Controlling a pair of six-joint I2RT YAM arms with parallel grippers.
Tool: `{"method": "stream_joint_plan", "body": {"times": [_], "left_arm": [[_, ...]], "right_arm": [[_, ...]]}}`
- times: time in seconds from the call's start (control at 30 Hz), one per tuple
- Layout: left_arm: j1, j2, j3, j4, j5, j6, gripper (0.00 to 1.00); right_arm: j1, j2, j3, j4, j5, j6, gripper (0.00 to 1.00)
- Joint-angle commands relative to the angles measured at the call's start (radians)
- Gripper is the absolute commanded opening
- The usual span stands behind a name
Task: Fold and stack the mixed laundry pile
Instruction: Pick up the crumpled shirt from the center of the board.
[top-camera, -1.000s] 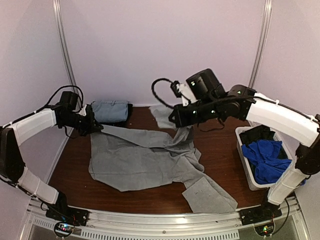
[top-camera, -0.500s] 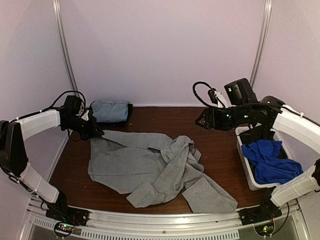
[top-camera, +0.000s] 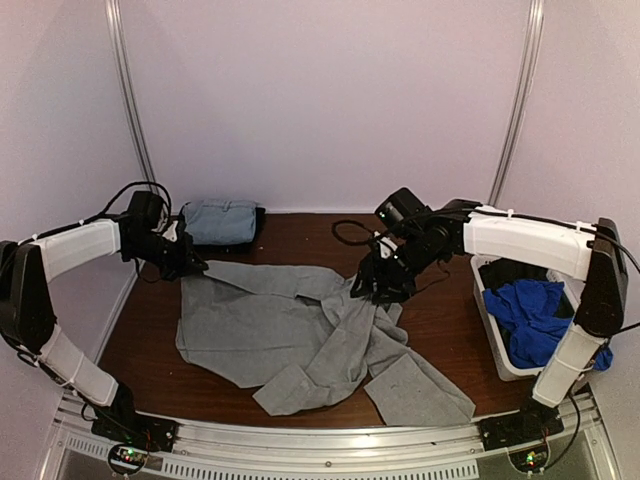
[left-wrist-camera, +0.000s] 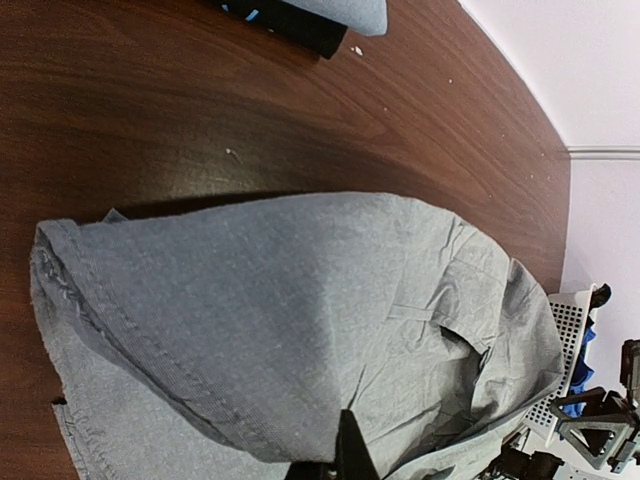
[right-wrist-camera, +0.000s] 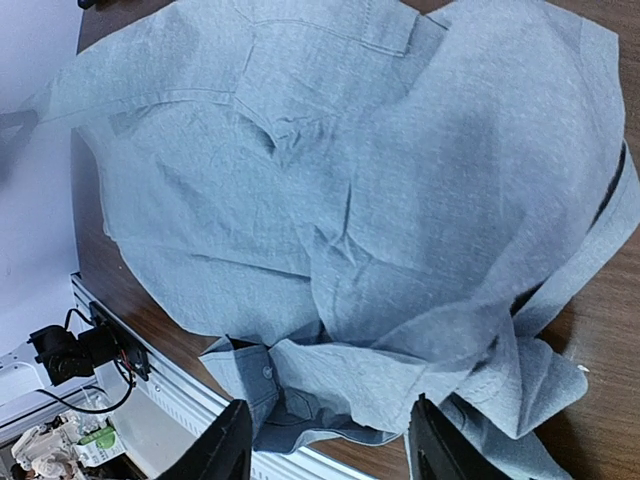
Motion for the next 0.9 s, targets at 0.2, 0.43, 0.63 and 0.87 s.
{"method": "stream_joint_plan", "body": {"times": [0.2, 0.43, 0.63, 0.87], "left_arm": [[0.009, -0.040, -0.011, 0.030, -0.016, 0.007, 0.00], [0.009, -0.066, -0.014, 0.010, -0.057, 0.004, 0.00], [0.009, -0.069, -0.014, -0.015, -0.093, 0.013, 0.00], [0.006, -0.066, -0.016, 0.008, -0.051, 0.025, 0.00]], "right_arm": [[0.047, 0.194, 0.259, -0.251, 0.161, 0.020, 0.64], [0.048, 0.253, 0.286, -0.408, 0.358, -0.108, 0.48], [0.033, 0.171, 0.126, -0.475, 0.511, -0.192, 0.29], [-0.049, -0.058, -0.010, -0.363, 0.413, -0.198, 0.36]]}}
